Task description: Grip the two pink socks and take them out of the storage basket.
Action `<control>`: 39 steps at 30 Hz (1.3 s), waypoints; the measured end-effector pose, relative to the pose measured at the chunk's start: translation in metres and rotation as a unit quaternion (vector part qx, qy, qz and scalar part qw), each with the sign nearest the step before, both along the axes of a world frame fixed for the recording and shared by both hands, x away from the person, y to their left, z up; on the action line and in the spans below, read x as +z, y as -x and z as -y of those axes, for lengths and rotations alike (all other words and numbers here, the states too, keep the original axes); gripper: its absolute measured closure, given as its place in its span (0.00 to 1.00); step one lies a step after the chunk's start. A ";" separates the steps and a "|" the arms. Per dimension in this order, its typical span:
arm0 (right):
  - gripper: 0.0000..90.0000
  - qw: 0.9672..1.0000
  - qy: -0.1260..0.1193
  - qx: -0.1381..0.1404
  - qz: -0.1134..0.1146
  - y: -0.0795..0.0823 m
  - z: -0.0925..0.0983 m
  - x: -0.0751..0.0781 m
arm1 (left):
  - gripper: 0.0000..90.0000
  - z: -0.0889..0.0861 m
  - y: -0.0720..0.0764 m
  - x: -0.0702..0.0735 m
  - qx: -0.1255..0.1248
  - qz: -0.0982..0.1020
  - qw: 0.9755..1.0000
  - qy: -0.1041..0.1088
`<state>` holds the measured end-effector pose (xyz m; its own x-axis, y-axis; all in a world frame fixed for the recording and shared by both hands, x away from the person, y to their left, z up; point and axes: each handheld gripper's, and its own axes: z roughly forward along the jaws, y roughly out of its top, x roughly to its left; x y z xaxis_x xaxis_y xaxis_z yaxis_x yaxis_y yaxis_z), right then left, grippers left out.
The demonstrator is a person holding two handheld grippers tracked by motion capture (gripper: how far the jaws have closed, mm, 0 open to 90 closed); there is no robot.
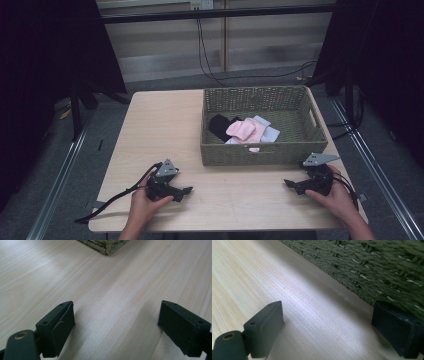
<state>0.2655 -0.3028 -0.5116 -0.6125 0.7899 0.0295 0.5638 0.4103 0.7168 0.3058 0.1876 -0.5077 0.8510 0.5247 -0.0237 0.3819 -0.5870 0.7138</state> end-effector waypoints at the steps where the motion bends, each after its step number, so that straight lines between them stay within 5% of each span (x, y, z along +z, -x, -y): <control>1: 0.11 1.000 -0.001 -0.002 0.000 0.000 0.000 0.000 | 0.14 0.000 0.000 0.000 0.000 0.001 1.000 0.001; 3: 0.12 1.000 0.007 -0.003 -0.008 0.000 -0.001 0.002 | 0.14 0.000 0.001 -0.002 0.003 0.001 1.000 0.012; 11: 0.16 0.998 0.020 0.019 -0.048 -0.004 -0.011 0.011 | 0.15 -0.001 0.000 -0.001 -0.004 0.002 1.000 0.003; 26: 0.19 0.984 0.044 0.101 -0.140 -0.020 -0.040 0.061 | 0.15 -0.002 0.000 -0.001 -0.007 0.001 1.000 0.009; 39: 0.22 0.979 0.069 0.121 -0.151 -0.031 -0.050 0.121 | 0.15 -0.002 0.000 -0.001 -0.008 0.001 1.000 0.010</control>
<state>0.2970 -0.2533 -0.3903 -0.7624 0.6316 0.1408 0.6149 0.6394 0.4616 0.3059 0.1899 -0.5090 0.8597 0.5097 -0.0326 0.3705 -0.5784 0.7268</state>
